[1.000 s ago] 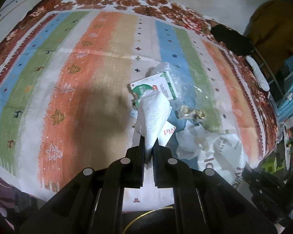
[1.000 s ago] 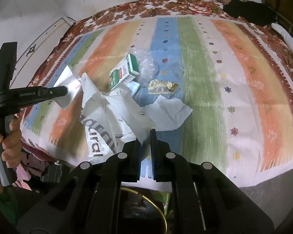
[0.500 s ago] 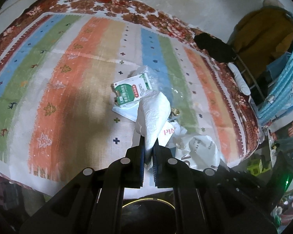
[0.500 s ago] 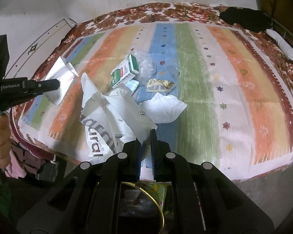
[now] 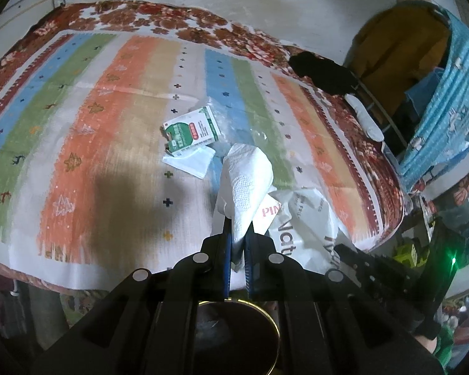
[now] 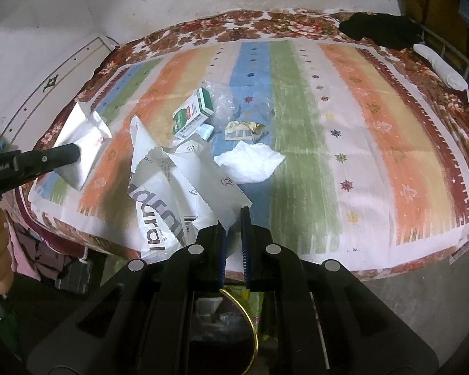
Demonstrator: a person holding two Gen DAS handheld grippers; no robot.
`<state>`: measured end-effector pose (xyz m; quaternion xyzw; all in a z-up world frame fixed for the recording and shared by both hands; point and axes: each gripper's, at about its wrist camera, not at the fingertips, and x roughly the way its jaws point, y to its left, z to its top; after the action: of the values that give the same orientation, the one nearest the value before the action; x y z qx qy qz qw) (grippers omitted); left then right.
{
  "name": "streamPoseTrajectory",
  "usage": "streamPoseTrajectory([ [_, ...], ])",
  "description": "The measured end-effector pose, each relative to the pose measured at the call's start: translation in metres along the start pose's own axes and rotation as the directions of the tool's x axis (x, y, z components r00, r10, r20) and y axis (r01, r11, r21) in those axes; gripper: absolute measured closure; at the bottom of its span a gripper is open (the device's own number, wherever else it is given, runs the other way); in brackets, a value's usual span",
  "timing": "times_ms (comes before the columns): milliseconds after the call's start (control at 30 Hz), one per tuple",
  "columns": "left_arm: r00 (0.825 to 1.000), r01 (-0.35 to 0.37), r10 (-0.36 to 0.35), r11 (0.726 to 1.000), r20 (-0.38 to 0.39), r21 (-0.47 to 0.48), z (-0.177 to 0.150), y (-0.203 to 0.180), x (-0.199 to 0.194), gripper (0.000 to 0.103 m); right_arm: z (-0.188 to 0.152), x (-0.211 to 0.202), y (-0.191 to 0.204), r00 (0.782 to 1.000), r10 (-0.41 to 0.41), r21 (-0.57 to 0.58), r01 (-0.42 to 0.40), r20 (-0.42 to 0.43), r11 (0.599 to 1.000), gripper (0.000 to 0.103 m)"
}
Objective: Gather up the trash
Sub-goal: 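Lift both held items and carry them over the dark bin, then open both grippers over the bin to drop the items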
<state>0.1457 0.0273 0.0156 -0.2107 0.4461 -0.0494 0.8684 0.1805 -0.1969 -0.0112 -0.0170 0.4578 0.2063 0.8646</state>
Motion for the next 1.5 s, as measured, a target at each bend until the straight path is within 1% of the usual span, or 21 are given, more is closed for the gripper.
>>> streamPoseTrajectory([
  [100, 1.000, 0.005, -0.005, 1.000, 0.004, -0.003, -0.009, -0.001, -0.004, 0.097, -0.007, -0.002, -0.005, 1.000, -0.012, 0.019, 0.012, -0.004, 1.000, 0.096],
  [167, 1.000, 0.018, -0.018, 1.000, 0.007, -0.005, -0.015, -0.002, -0.006, 0.097, -0.013, -0.003, -0.007, 1.000, -0.008, 0.032, 0.008, -0.008, 0.999, 0.096],
  [333, 1.000, 0.022, -0.023, 1.000, 0.016, 0.018, -0.032, -0.010, -0.011, 0.097, -0.022, -0.008, -0.005, 1.000, 0.010, 0.032, -0.010, -0.007, 0.999, 0.096],
  [400, 1.000, 0.021, -0.022, 1.000, 0.020, 0.020, -0.038, -0.011, -0.013, 0.097, -0.025, -0.008, -0.007, 1.000, 0.000, 0.039, 0.000, -0.007, 0.999, 0.096],
  [567, 0.999, 0.026, -0.029, 0.998, 0.042, 0.061, -0.056, -0.018, -0.022, 0.097, -0.036, -0.013, -0.009, 1.000, -0.007, 0.054, 0.008, -0.014, 0.999, 0.096],
  [767, 0.999, 0.039, -0.039, 0.997, 0.007, 0.071, -0.086, -0.016, -0.023, 0.097, -0.059, -0.018, -0.003, 0.999, -0.024, 0.039, 0.025, -0.027, 0.999, 0.096],
  [800, 0.999, 0.036, -0.037, 0.996, 0.008, 0.077, -0.089, -0.017, -0.024, 0.097, -0.065, -0.018, 0.000, 0.999, -0.030, 0.031, 0.031, -0.033, 0.999, 0.096],
  [867, 0.999, 0.004, -0.008, 0.993, 0.037, 0.117, -0.097, -0.021, -0.030, 0.097, -0.074, -0.018, 0.005, 0.999, -0.026, 0.017, 0.027, -0.046, 0.999, 0.096],
  [933, 0.999, -0.003, -0.004, 0.991, 0.050, 0.135, -0.104, -0.023, -0.033, 0.097, -0.080, -0.018, 0.008, 0.998, -0.016, 0.009, 0.017, -0.054, 1.000, 0.096],
  [1100, 1.000, 0.010, -0.012, 0.992, 0.017, 0.124, -0.117, -0.021, -0.028, 0.097, -0.097, -0.018, 0.015, 0.998, -0.024, 0.002, 0.024, -0.065, 1.000, 0.096],
  [1167, 1.000, 0.007, -0.008, 0.992, 0.009, 0.126, -0.121, -0.022, -0.026, 0.097, -0.102, -0.018, 0.015, 0.997, -0.038, 0.013, 0.039, -0.063, 0.999, 0.096],
  [1233, 1.000, -0.005, 0.004, 0.992, 0.004, 0.130, -0.125, -0.023, -0.025, 0.097, -0.109, -0.015, 0.015, 0.997, -0.033, 0.031, 0.036, -0.077, 0.999, 0.096],
  [1267, 1.000, -0.024, 0.023, 0.990, 0.008, 0.138, -0.127, -0.024, -0.024, 0.097, -0.112, -0.013, 0.015, 0.996, -0.035, 0.033, 0.038, -0.087, 0.999, 0.096],
  [1300, 0.998, -0.061, 0.058, 0.986, 0.025, 0.156, -0.129, -0.027, -0.025, 0.097, -0.115, -0.012, 0.017, 0.995, -0.040, 0.029, 0.043, -0.093, 0.999, 0.096],
  [1333, 0.993, -0.110, 0.100, 0.979, 0.062, 0.173, -0.131, -0.029, -0.028, 0.097, -0.118, -0.010, 0.018, 0.994, -0.046, 0.022, 0.048, -0.098, 0.999, 0.096],
  [1400, 0.986, -0.153, 0.136, 0.969, 0.097, 0.193, -0.134, -0.033, -0.031, 0.096, -0.125, -0.008, 0.022, 0.993, -0.057, 0.014, 0.059, -0.107, 0.998, 0.096],
  [1500, 0.992, -0.119, 0.111, 0.975, 0.054, 0.189, -0.139, -0.032, -0.026, 0.095, -0.135, -0.003, 0.029, 0.990, -0.060, 0.000, 0.061, -0.126, 0.998, 0.096],
])
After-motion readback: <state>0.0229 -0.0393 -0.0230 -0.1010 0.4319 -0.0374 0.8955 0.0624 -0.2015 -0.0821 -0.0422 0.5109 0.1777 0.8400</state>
